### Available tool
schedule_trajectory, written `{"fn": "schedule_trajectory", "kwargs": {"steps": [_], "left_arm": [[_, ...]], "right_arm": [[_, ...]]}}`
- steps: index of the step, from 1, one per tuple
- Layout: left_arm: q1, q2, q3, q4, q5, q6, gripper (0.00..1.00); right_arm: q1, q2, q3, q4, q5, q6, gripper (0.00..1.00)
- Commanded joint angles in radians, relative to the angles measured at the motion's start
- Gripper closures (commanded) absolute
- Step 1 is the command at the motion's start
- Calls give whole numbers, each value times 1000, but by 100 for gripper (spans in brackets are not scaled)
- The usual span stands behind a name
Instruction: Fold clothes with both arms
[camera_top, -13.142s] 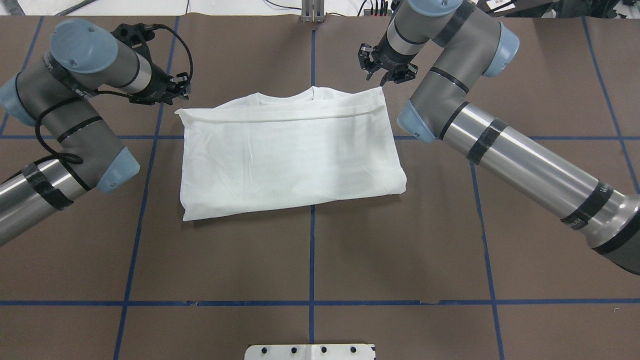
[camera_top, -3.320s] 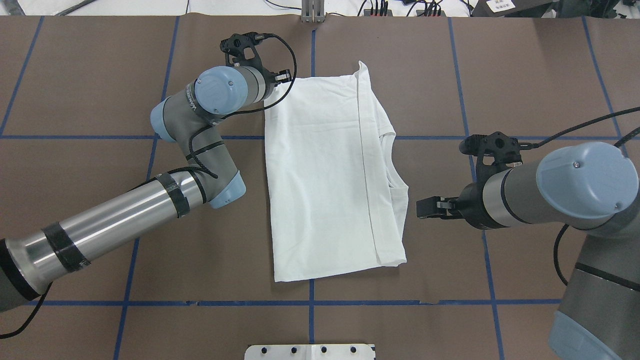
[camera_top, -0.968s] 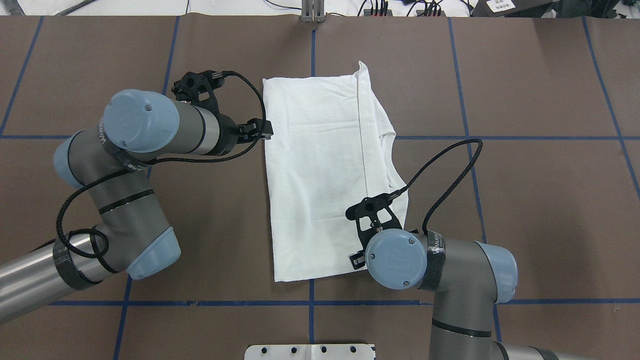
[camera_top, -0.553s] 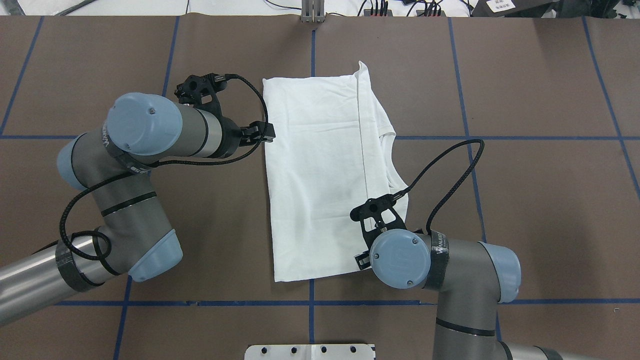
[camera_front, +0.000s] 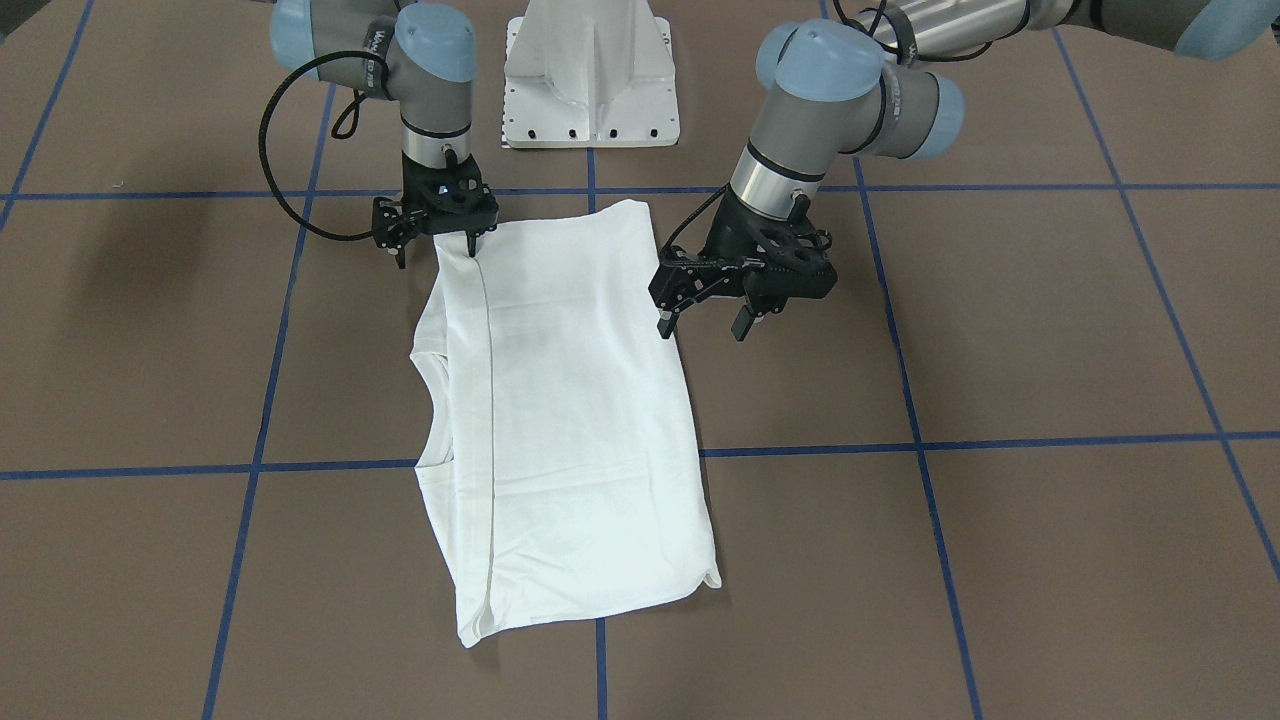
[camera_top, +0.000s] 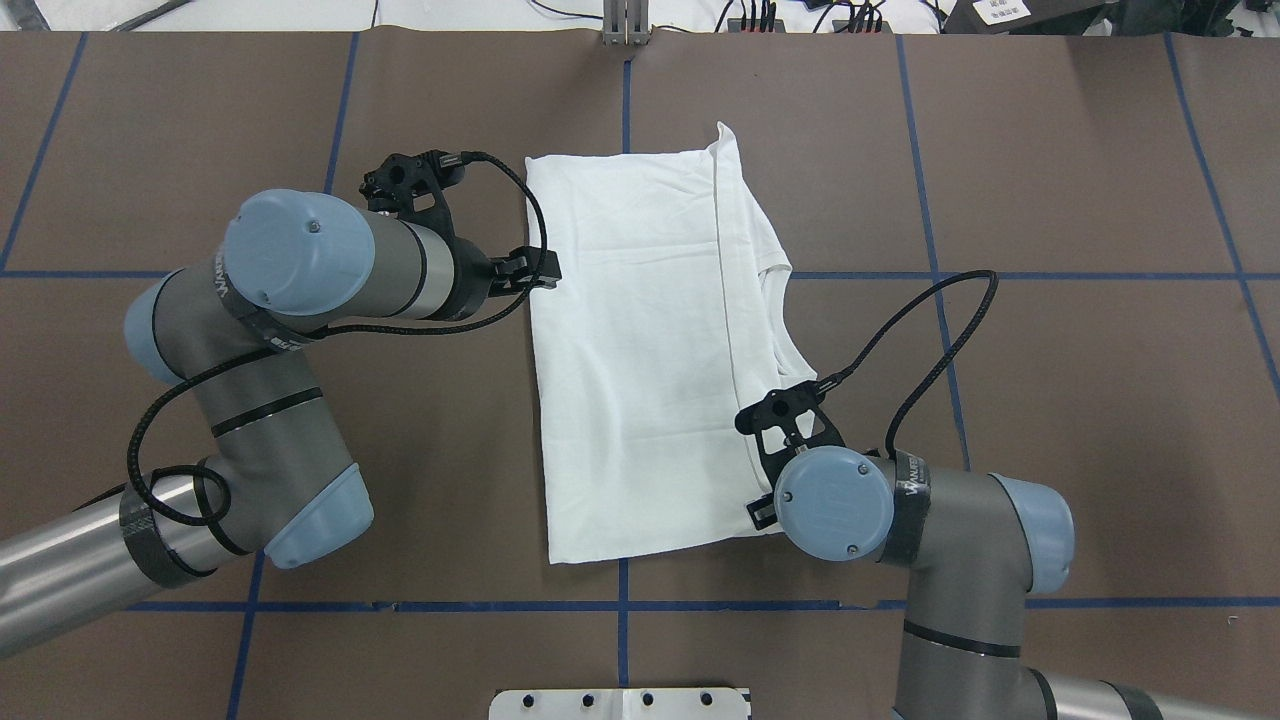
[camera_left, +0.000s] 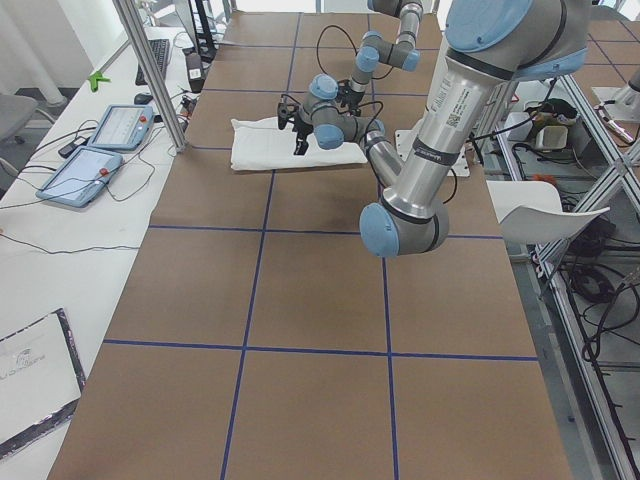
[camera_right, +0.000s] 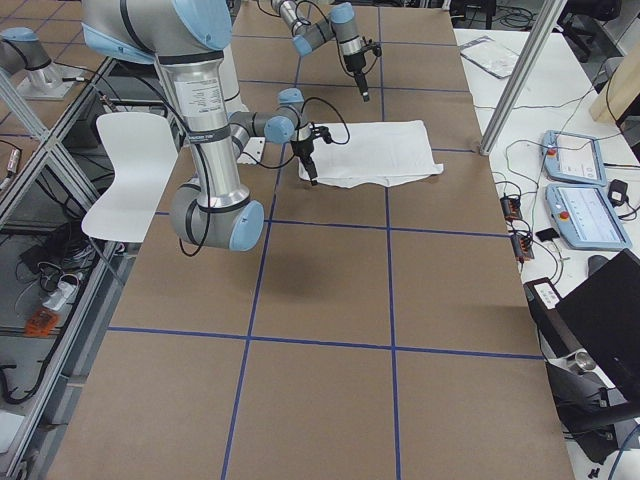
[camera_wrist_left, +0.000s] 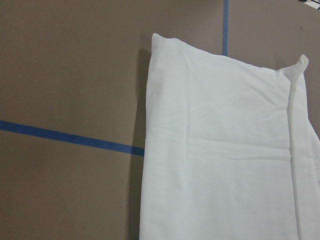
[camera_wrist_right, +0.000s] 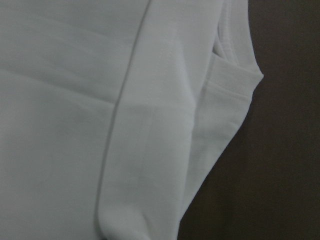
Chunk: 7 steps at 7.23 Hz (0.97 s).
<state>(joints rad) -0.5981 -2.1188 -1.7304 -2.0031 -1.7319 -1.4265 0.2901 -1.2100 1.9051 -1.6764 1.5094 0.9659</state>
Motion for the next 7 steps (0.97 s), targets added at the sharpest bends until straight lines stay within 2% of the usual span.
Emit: {"fn": "schedule_trajectory", "kwargs": {"steps": [1,3,4,6,7], "left_arm": [[4,-23,2,7,2,0,0],[4,-43,0,10,0,0,0],[4,-49,2,10,0,0,0],[4,-55,0,10,-3,0,0],[4,-55,-1,12,-3,0,0]], "right_arm": [[52,-74,37,4,21,-63,0],[73,-187,89,12,29,-93,0],[99,-236,151,11,44,-120,0],[182,-202,172,14,141,-133,0],[198,-116,149,14,141,-131,0]]}}
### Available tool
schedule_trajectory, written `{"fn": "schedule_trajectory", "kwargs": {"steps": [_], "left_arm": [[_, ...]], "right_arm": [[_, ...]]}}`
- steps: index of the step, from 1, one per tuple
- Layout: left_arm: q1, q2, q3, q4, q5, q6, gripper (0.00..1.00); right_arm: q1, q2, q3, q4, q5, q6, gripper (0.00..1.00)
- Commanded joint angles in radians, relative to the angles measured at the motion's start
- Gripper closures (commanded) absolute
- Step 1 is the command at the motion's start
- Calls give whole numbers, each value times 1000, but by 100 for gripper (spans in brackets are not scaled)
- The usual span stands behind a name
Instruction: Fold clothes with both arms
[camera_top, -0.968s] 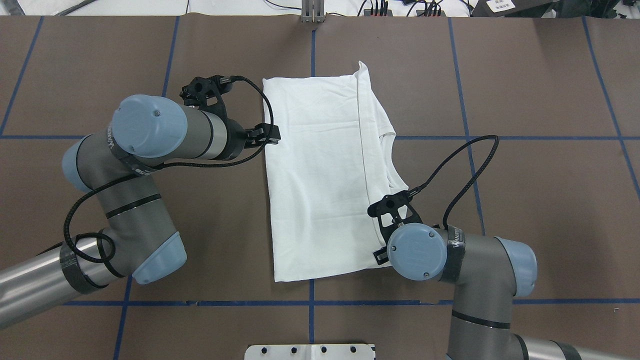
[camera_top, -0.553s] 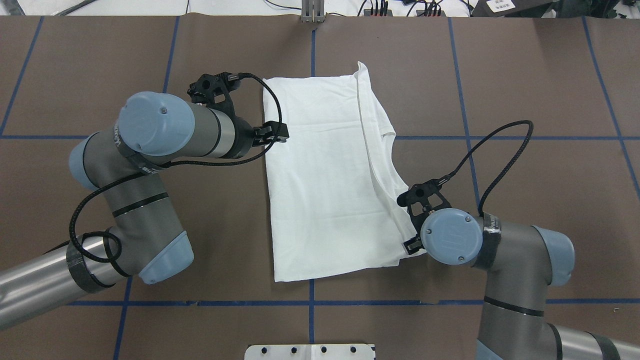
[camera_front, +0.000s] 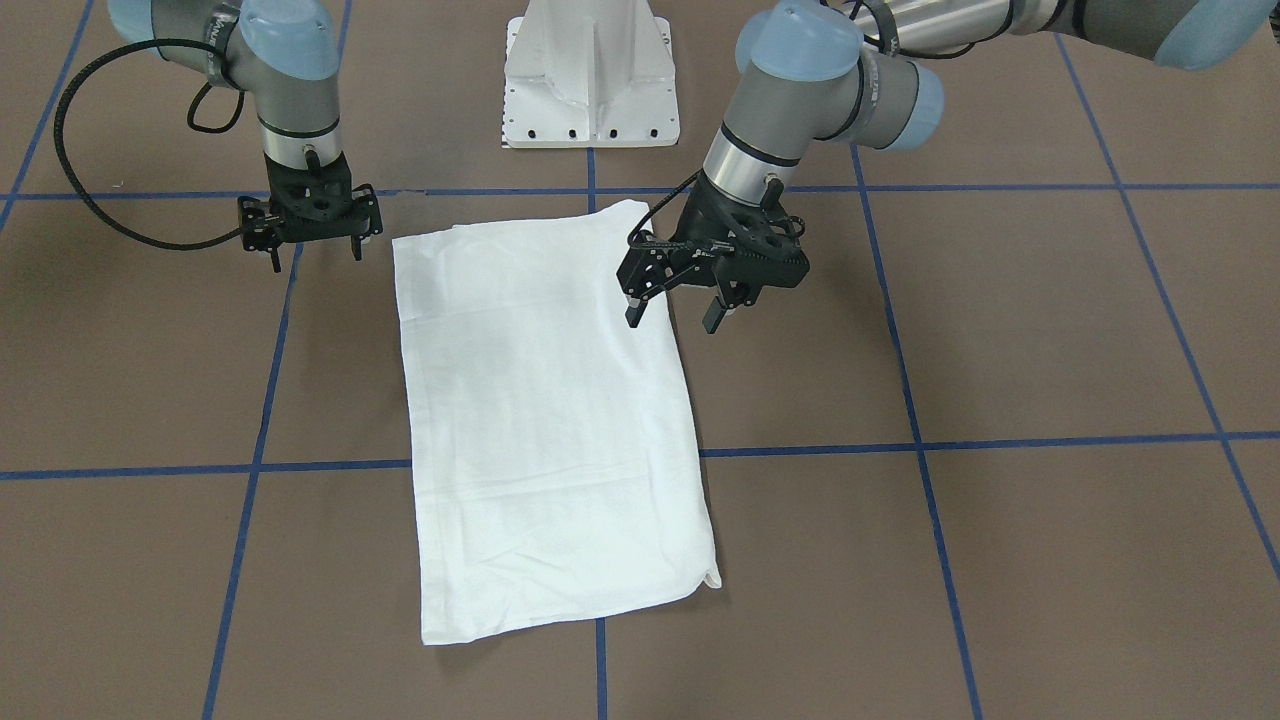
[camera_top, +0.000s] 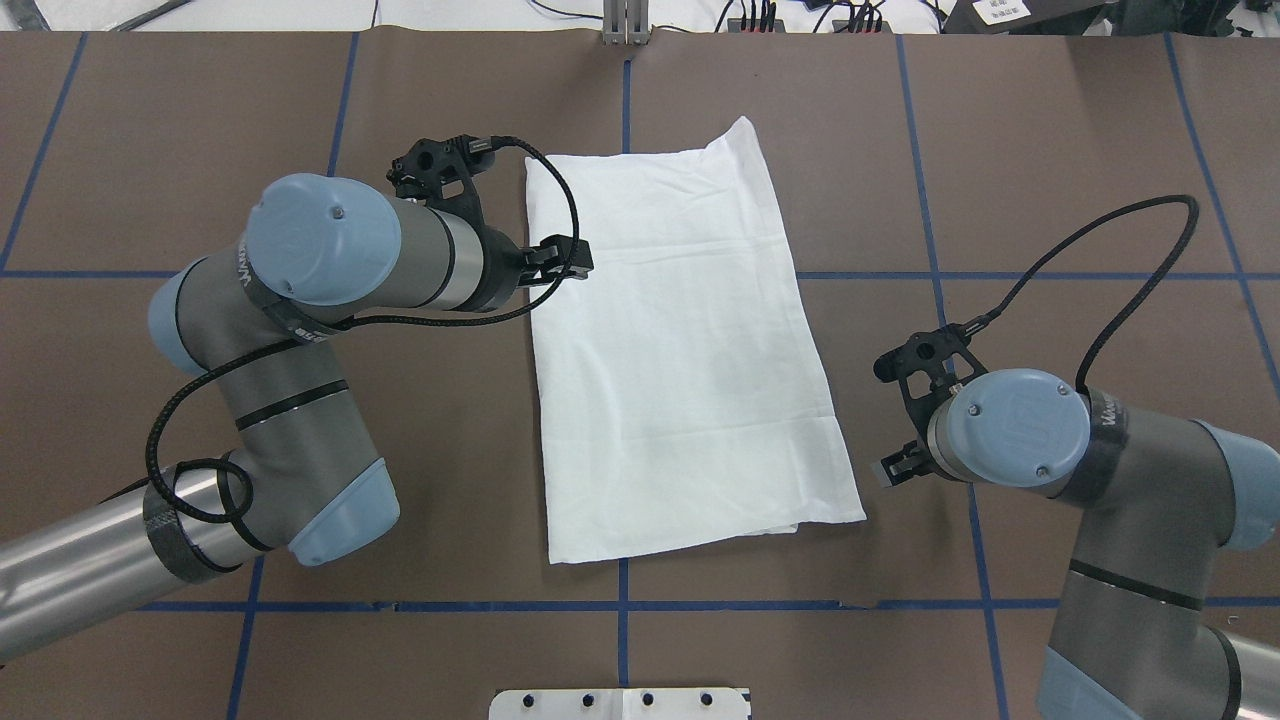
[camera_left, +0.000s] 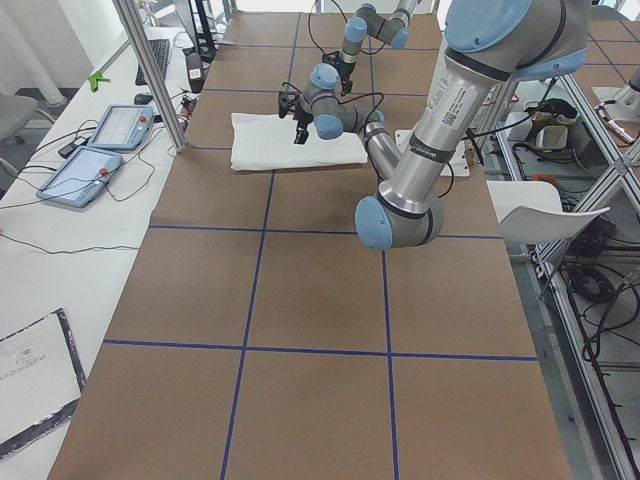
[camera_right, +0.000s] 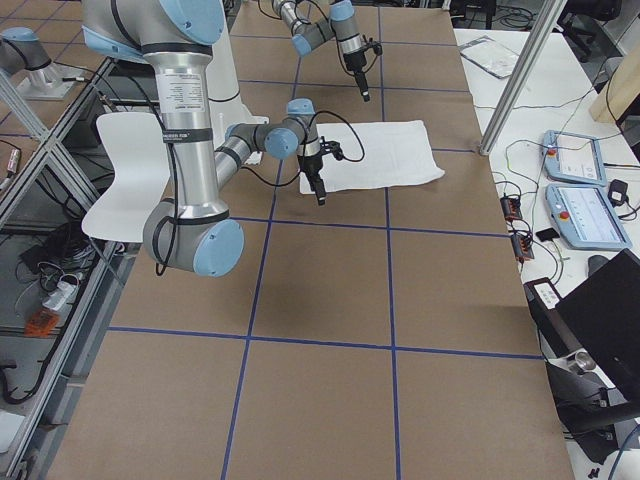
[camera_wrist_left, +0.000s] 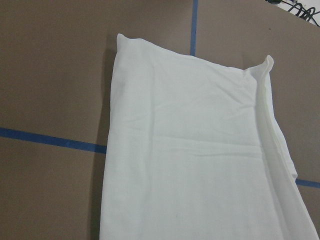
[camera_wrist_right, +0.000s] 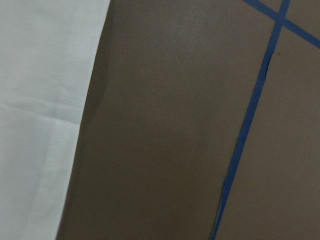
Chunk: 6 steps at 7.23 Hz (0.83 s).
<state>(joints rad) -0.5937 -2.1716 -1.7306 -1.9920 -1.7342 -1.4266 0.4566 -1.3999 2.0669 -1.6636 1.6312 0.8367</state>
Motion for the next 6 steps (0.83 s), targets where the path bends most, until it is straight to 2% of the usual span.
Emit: {"fn": "schedule_trajectory", "kwargs": {"steps": [1,2,4,5,6], "left_arm": [[0,-1,-3,-1,4,2,0],[0,7,-10,1,7,3,0],[3,16,-1,13,-7,9,0],[15,51,-13,33,-68,-6,0],[37,91,-21,30,-123,-137,0]], "right_arm": [[43,199,-80,-1,16,-1,0],[57,266,-137,-1,19,2,0],[68,272,-113,7,82,15,0],[73,269,-84,7,116,16,0],[74,266,-67,7,146,28,0]]}}
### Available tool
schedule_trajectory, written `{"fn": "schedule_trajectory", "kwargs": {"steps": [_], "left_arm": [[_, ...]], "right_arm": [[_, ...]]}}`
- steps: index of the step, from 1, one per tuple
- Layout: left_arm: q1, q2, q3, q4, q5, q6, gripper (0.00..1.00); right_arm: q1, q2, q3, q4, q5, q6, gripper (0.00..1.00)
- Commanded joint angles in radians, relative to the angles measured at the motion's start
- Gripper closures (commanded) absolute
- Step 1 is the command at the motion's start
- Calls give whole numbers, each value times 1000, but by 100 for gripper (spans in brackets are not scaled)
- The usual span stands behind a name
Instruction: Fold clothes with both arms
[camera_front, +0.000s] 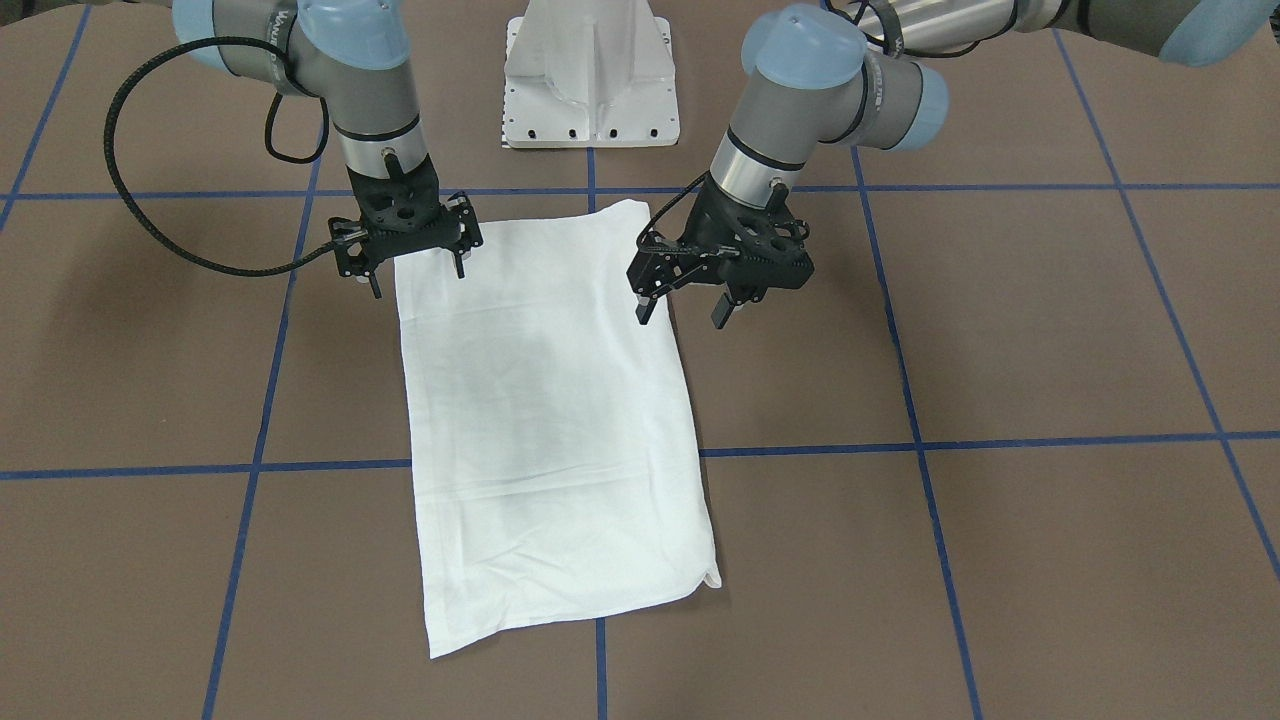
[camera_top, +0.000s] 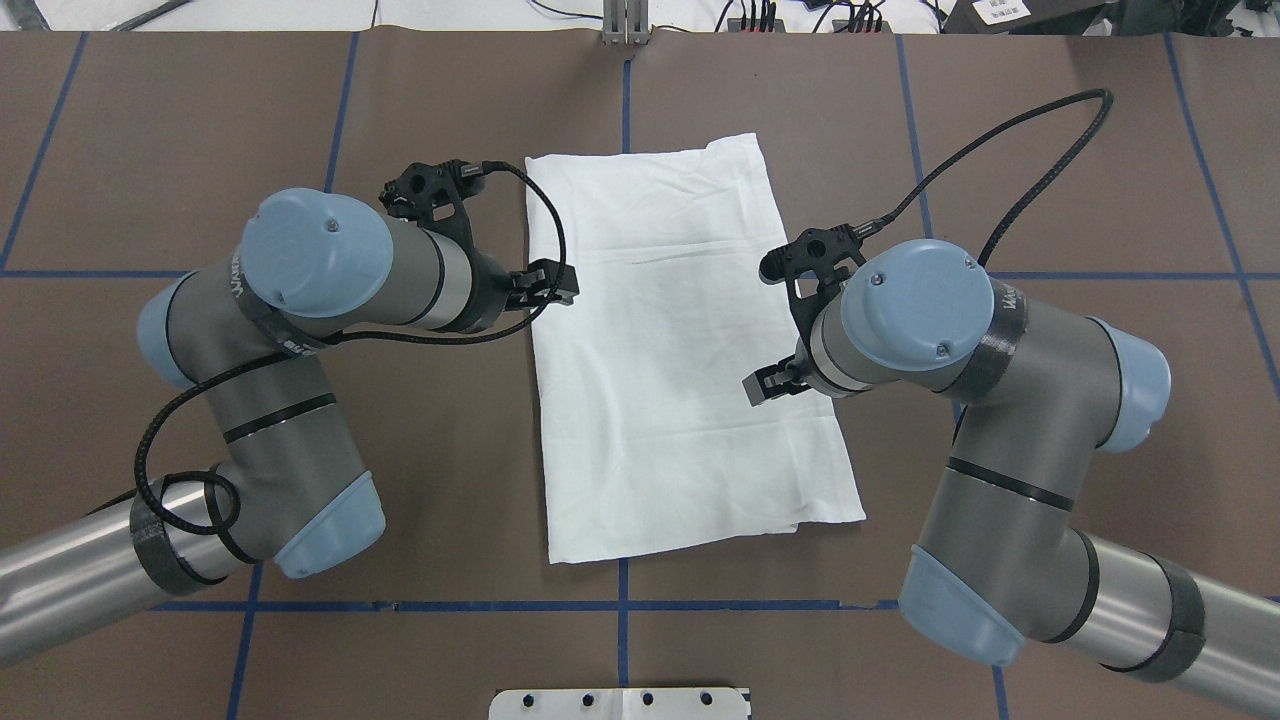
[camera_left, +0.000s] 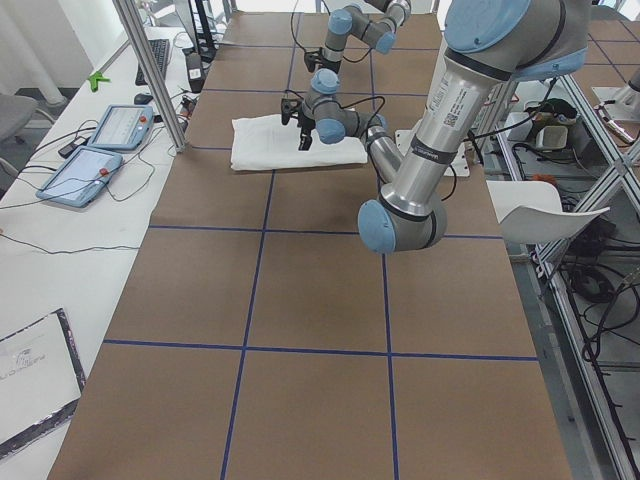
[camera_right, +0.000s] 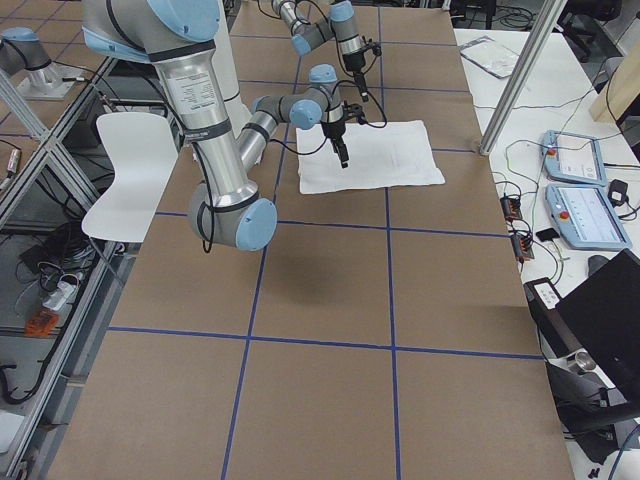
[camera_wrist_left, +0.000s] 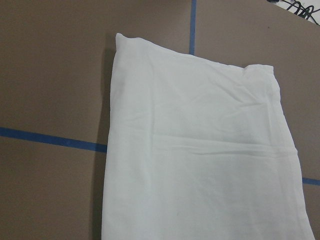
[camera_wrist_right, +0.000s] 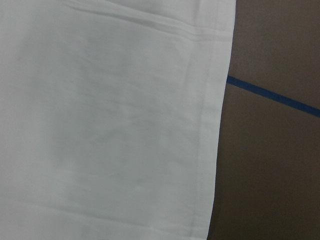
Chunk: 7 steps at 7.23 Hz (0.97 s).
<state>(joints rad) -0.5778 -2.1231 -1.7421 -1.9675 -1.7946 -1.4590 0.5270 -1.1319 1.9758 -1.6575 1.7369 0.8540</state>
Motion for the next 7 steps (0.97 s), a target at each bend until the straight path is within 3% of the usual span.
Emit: {"fn": "schedule_trajectory", "kwargs": {"steps": [1,3,7], "left_arm": [[108,72,-34,6,-55,-141,0],[255,60,-34,1,-42,-301,0],[305,49,-13,4,0,-320,8]], "right_arm": [[5,-3,38,1,73,40,0],[8,-3,49,1,84,53,0],[14,-5,49,1,85,56,0]]}}
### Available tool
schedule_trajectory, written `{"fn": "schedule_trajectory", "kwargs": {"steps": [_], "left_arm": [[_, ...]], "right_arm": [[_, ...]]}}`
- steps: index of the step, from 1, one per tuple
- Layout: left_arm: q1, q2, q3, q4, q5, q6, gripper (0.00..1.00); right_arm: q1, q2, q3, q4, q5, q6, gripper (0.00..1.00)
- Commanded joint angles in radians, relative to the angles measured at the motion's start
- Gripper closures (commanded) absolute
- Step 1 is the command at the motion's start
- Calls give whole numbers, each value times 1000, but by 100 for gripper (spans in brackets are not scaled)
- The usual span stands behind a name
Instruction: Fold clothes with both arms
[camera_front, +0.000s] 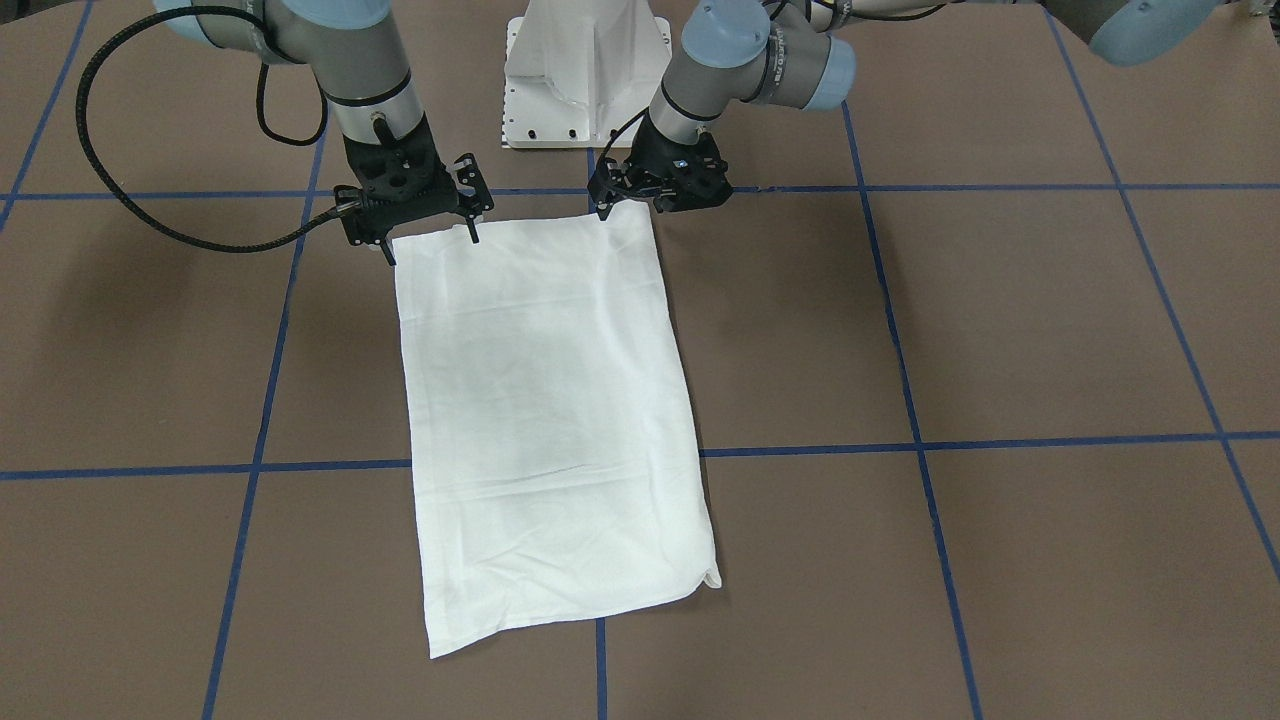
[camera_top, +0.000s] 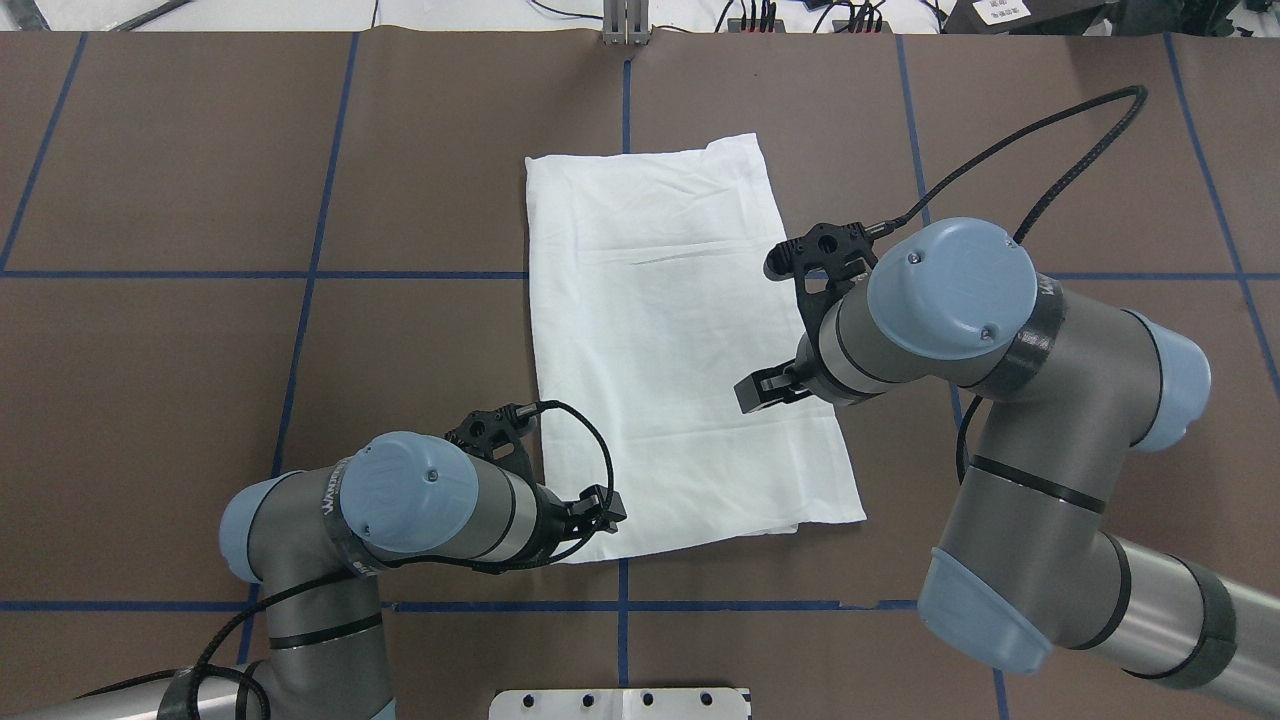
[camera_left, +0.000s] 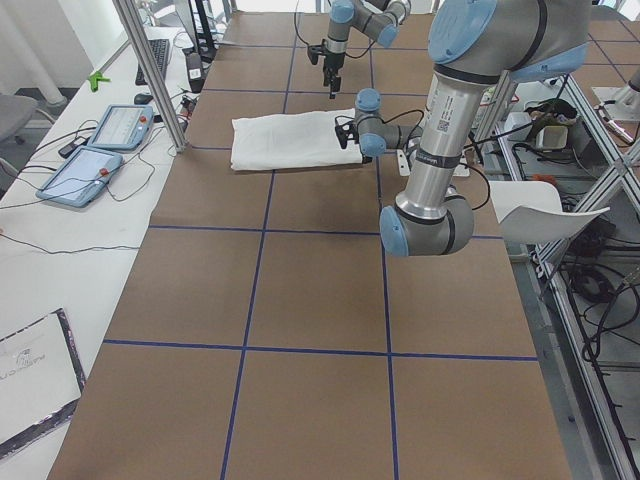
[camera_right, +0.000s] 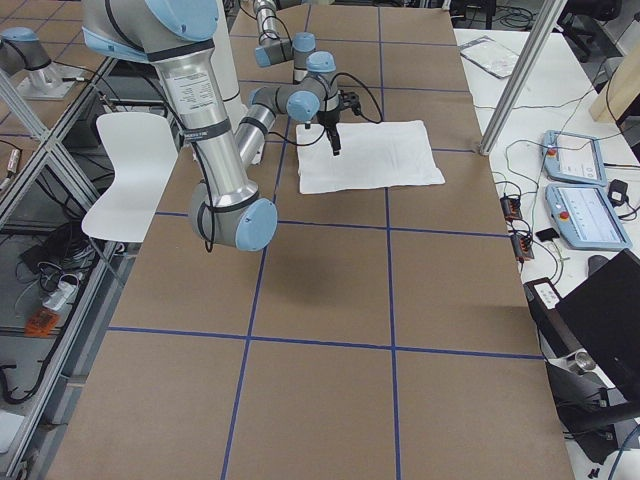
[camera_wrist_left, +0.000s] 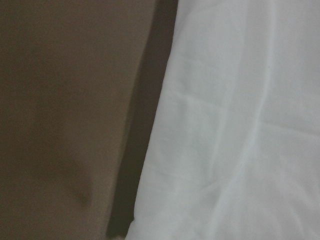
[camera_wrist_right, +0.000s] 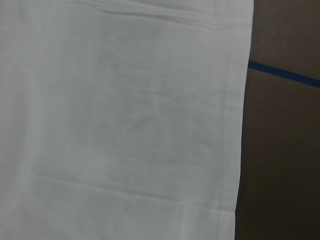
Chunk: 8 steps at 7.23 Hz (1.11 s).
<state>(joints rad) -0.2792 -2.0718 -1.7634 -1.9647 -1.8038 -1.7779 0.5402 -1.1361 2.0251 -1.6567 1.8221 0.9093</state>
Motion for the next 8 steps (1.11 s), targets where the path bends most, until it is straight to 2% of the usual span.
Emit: {"fn": "schedule_trajectory", "kwargs": {"steps": [1,3,6,7,8], "left_arm": [[5,-8,22,1,20,-3,11],[6,-25,30,1,20,-15,18],[6,-31,42,1,20,-25,64],[6,-27,41,1,20,-23,74],[6,-25,38,3,21,-23,93]], "right_arm": [[1,-2,0,0,-1,0,0],[1,-5,0,0,-1,0,0],[3,-7,0,0,-1,0,0],[3,-7,0,0,-1,0,0],[3,-5,0,0,-1,2,0]]}}
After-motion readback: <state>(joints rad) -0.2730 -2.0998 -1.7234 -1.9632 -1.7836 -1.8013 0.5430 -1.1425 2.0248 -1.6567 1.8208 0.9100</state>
